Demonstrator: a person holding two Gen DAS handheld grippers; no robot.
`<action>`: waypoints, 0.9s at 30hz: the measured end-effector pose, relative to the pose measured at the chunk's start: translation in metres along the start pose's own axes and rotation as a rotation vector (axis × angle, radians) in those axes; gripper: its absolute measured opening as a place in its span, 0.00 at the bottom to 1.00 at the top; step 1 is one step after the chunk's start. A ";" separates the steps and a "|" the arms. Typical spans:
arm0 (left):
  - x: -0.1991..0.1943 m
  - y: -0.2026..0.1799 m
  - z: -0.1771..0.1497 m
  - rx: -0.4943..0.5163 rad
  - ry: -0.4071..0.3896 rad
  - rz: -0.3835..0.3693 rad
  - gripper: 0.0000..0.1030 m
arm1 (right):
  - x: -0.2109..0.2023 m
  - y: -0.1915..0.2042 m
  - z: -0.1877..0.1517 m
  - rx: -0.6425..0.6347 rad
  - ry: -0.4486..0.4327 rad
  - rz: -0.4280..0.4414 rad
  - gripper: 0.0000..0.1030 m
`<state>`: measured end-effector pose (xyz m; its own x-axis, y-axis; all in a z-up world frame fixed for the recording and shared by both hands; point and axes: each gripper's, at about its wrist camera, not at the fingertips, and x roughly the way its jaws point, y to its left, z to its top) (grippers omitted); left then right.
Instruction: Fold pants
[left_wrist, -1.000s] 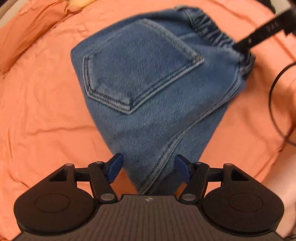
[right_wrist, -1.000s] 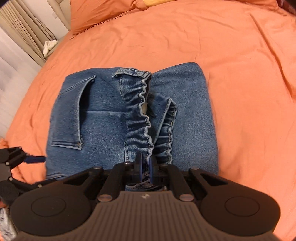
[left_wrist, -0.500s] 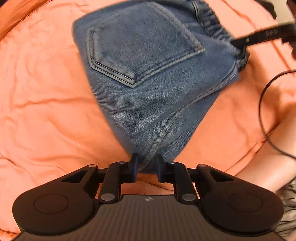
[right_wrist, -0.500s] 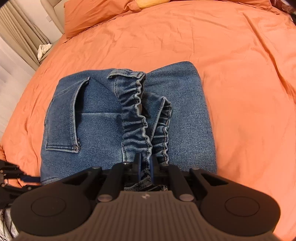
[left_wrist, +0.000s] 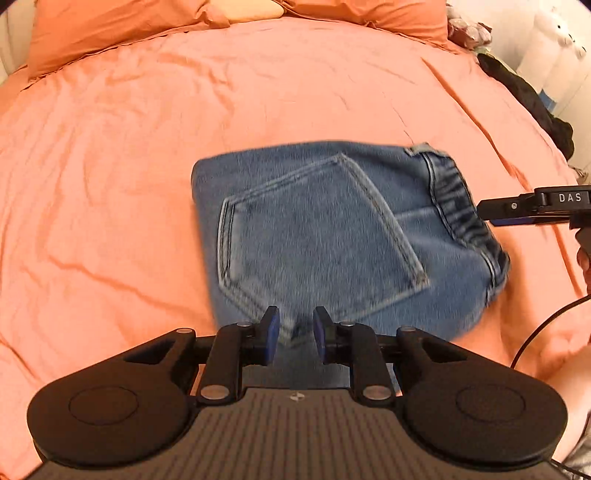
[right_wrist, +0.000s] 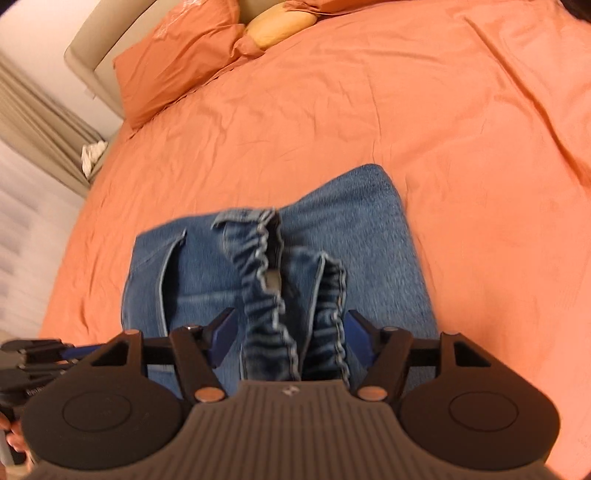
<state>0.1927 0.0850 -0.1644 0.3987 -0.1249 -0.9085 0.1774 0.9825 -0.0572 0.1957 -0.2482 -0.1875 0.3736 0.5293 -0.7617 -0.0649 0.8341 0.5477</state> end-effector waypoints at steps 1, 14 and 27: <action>0.005 0.000 0.002 -0.001 0.002 0.000 0.24 | 0.006 -0.002 0.003 0.023 0.006 0.014 0.60; 0.008 0.016 0.016 -0.093 -0.028 0.025 0.26 | 0.013 0.018 0.022 0.013 -0.027 0.151 0.08; -0.006 0.018 0.024 -0.119 -0.127 -0.007 0.26 | -0.020 0.004 0.061 -0.021 -0.123 -0.015 0.03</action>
<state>0.2151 0.1006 -0.1501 0.5098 -0.1413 -0.8486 0.0759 0.9900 -0.1193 0.2444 -0.2649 -0.1496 0.4858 0.4945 -0.7208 -0.0773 0.8457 0.5280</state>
